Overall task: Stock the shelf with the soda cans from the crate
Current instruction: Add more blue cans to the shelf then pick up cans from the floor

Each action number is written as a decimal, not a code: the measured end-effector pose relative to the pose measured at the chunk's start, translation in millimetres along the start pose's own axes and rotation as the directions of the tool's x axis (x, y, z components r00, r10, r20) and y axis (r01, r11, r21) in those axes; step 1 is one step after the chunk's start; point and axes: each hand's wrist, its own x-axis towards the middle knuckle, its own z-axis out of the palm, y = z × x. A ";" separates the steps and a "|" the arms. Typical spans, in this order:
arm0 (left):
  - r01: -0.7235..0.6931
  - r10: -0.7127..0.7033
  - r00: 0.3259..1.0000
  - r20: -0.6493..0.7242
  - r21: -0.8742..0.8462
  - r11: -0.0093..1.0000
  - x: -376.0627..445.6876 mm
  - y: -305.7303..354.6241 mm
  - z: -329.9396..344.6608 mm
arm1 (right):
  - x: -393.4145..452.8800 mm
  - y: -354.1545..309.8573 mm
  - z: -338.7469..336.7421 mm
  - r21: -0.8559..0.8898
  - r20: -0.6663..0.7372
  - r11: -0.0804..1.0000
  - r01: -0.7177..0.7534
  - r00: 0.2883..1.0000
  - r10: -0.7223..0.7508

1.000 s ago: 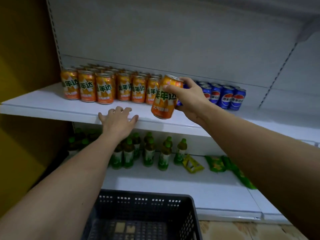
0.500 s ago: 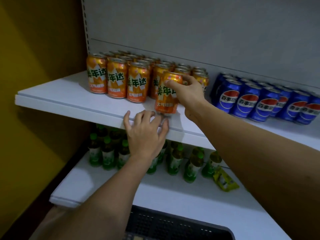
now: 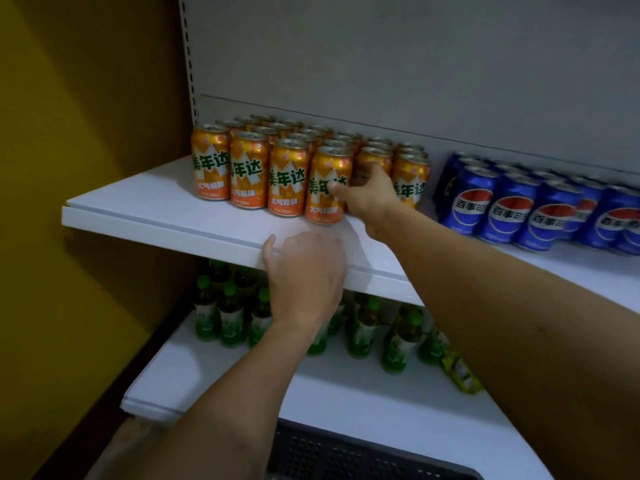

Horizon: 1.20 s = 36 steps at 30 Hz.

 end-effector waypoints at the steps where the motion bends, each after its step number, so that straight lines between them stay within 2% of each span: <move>1: -0.008 0.007 1.000 0.025 0.020 1.000 -0.2 0.6 -4.0 | -8.4 -1.6 -5.8 -0.030 -0.006 0.999 -0.032 0.999 0.032; 3: -0.016 0.010 0.995 0.100 0.063 0.998 0.1 3.3 -15.3 | -30.7 -4.8 -21.2 -0.085 0.007 0.992 -0.095 0.995 0.096; 5: -0.023 0.001 0.971 0.240 0.089 0.996 5.0 9.2 -30.8 | -54.7 -6.5 -43.5 -0.143 0.067 0.974 -0.174 0.980 0.185; 7: -0.003 -0.029 0.911 0.411 0.076 0.997 16.1 17.1 -48.0 | -77.5 -7.5 -71.5 -0.193 0.119 0.956 -0.222 0.962 0.247; 10: 0.037 -0.087 0.792 0.604 0.094 0.995 28.1 38.3 -75.3 | -109.2 -7.0 -118.1 -0.269 0.133 0.941 -0.204 0.960 0.246; 14: 0.190 -0.071 0.764 0.641 -0.118 0.975 9.5 99.8 -92.5 | -150.9 -3.2 -178.1 -0.345 0.156 0.908 -0.236 0.940 0.304; 17: 0.192 0.004 0.751 0.660 -0.224 0.956 -16.4 162.6 -86.6 | -176.4 7.8 -217.3 -0.391 0.171 0.873 -0.291 0.909 0.380; 20: 0.215 0.090 0.713 0.695 -0.340 0.915 -43.6 219.8 -69.5 | -198.2 33.7 -256.7 -0.379 0.122 0.866 -0.326 0.910 0.396; 24: 0.208 0.185 0.627 0.757 -0.392 0.896 -84.8 285.1 -27.6 | -225.4 93.3 -312.9 -0.325 0.039 0.871 -0.370 0.915 0.403; 29: 0.267 0.247 0.486 0.839 -0.411 0.872 -162.8 356.3 37.1 | -259.9 203.2 -385.1 -0.469 -0.049 0.761 -0.448 0.874 0.484; 32: 0.293 0.261 0.367 0.893 -0.378 0.878 -222.5 388.7 86.7 | -284.2 287.3 -422.8 -0.537 -0.091 0.652 -0.534 0.806 0.585; 36: 0.243 0.279 0.181 0.943 -0.318 0.916 -310.6 418.4 162.7 | -322.5 408.1 -455.3 -0.482 -0.196 0.507 -0.714 0.652 0.733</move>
